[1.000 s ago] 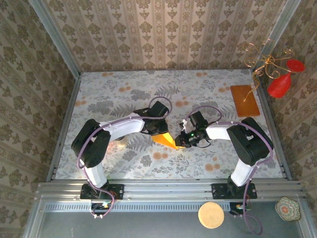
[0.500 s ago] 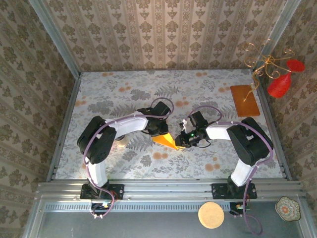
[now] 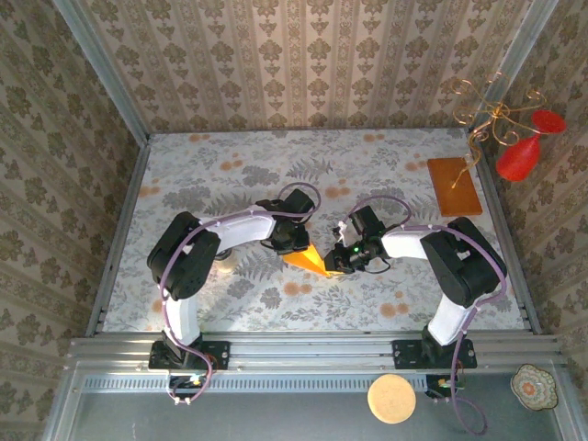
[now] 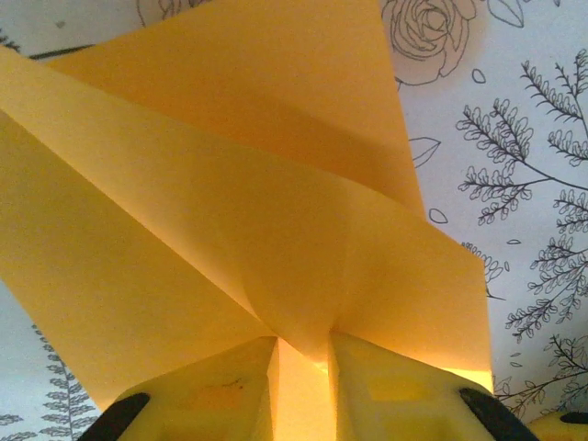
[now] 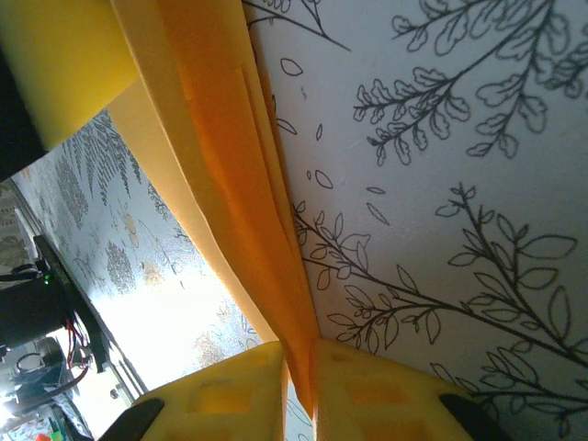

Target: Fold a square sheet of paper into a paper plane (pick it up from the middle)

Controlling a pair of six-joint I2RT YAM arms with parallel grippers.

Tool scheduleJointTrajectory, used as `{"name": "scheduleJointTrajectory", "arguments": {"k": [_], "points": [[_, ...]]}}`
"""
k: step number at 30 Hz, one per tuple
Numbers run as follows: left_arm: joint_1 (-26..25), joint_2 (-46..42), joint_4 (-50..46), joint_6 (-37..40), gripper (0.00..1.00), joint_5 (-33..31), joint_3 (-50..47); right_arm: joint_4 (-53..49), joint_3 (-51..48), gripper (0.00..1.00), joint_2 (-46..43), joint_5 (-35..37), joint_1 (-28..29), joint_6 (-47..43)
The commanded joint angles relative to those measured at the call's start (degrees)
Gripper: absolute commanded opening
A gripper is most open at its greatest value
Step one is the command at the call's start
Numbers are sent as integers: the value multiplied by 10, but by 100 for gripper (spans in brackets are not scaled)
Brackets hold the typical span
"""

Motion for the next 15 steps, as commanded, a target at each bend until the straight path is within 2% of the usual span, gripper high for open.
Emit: {"name": "scheduleJointTrajectory", "arguments": {"k": [1,6,12,15], "points": [[6,17,-19,-1,23,-6,7,-45,-7,19,20,74,-1,-15],[10,24,-18,0,22,-3,5,-33,-12,22,-3,72,-2,-4],[12,19,-11,0,22,0,-4,-16,-18,35,-64,86,-7,10],[14,17,-5,0,22,3,-10,-3,-12,36,-77,88,-11,7]]}}
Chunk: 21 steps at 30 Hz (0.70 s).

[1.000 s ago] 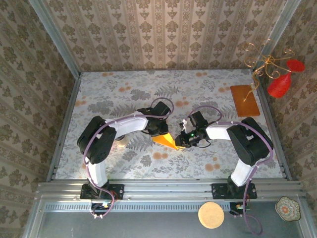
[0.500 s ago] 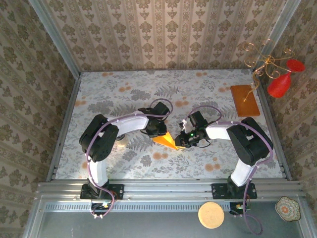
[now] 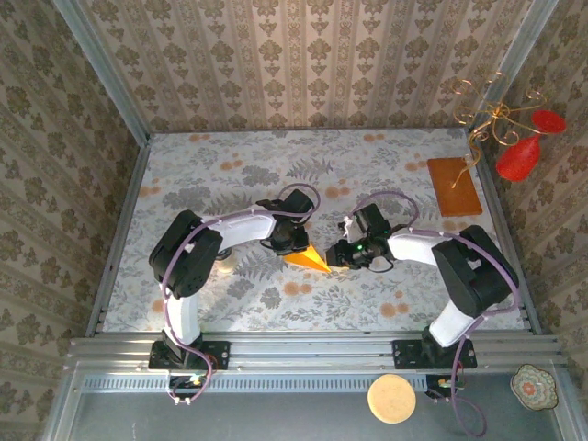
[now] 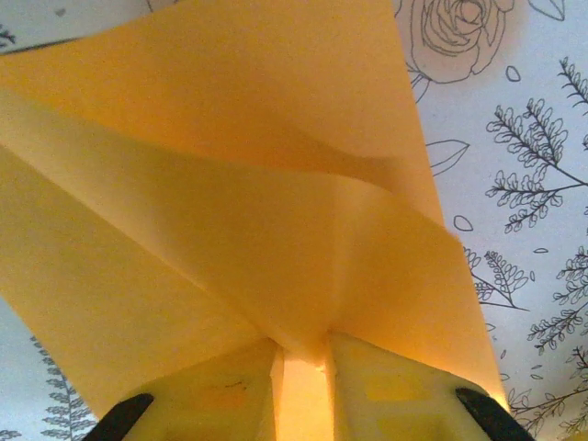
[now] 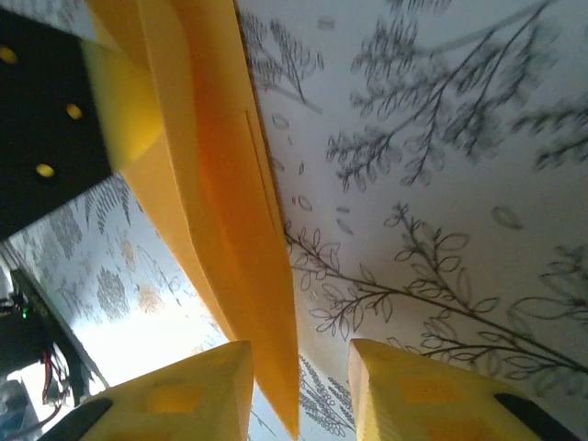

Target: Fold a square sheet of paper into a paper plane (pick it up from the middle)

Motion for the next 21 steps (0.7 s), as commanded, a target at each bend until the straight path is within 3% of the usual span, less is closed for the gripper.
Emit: {"name": "scheduleJointTrajectory", "arguments": {"k": [1,8,21], "points": [[8,7,-3,0,21,-2,-12,4,6,36,-16,27,-4,-3],[9,9,0,1,21,3,-14,18,62,33,47,-35,1,-16],[9,5,6,2,20,11,-18,11,124,29,117,-83,19,-33]]}}
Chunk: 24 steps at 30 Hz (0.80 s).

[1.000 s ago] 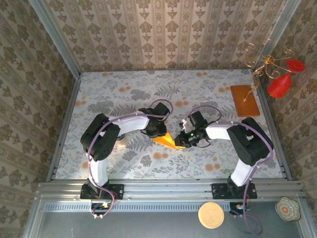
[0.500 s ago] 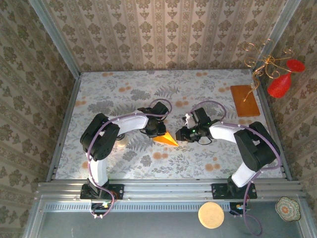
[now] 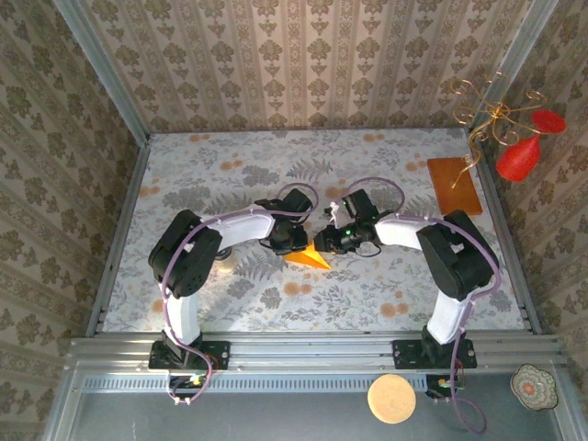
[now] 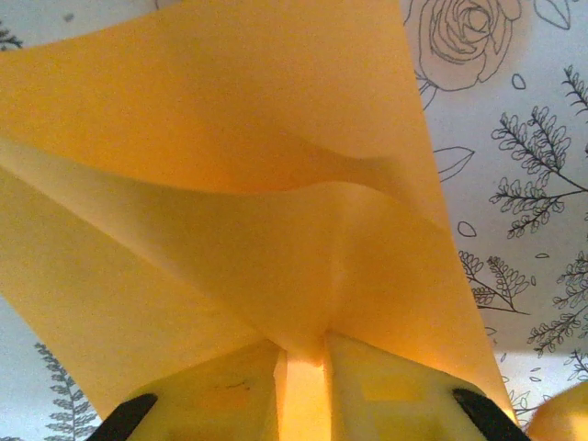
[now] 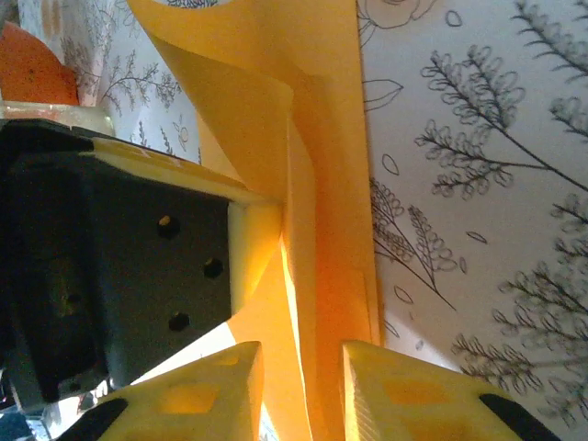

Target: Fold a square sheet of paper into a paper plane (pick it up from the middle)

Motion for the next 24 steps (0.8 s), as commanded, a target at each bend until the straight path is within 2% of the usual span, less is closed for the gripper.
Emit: {"name": "scheduleJointTrajectory", "arguments": {"k": [1,10,16,24], "points": [[5,5,1,2,20,2,-14,-8,14,29,22,-29,7,-13],[6,-6,10,12,19,4,-17,-10,17,20,43,-43,12,-17],[9,-51,25,18,22,2,-23,-12,9,14,53,-33,17,-10],[20,-115,50,-41,24,-2,-97,0,-13,13,49,-9,20,16]]}}
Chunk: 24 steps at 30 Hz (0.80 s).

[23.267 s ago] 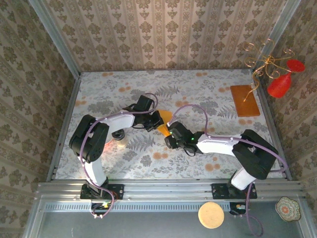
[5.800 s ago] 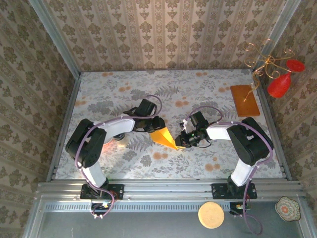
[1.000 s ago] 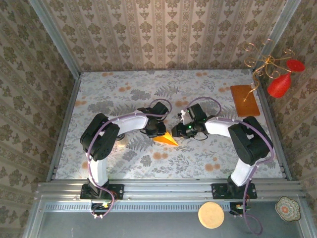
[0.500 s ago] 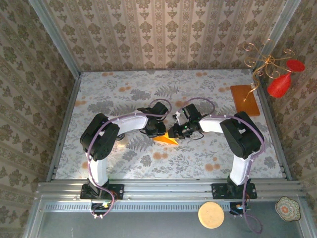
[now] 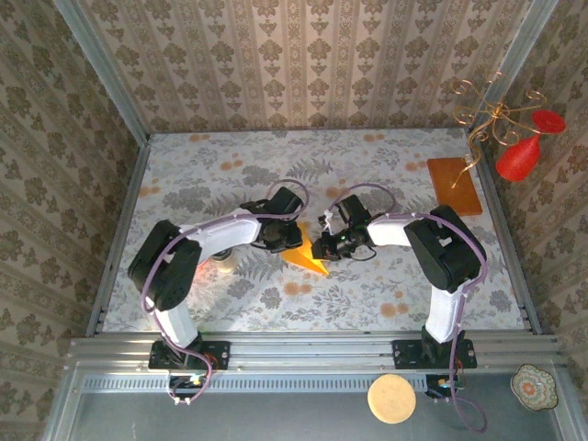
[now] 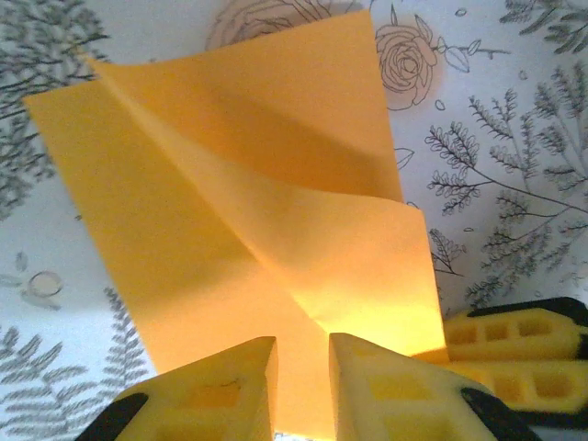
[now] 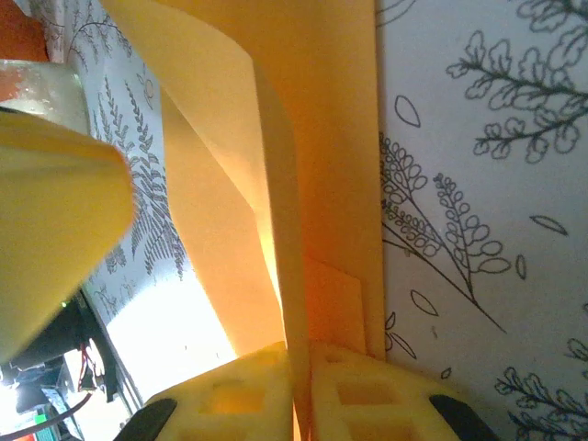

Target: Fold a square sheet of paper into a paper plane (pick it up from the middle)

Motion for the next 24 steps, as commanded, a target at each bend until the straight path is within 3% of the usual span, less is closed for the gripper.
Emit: {"name": "scheduleJointTrajectory", "arguments": {"k": [1,13,24], "points": [[8,-22,18,-38,24,5,-41,1,-18,13,4,16,4,18],[8,15,41,-39,22,41,-46,68,-90,14,-38,93,18,112],[34,67,70,28,19,76,1,102,-126,14,-81,179,33,189]]}}
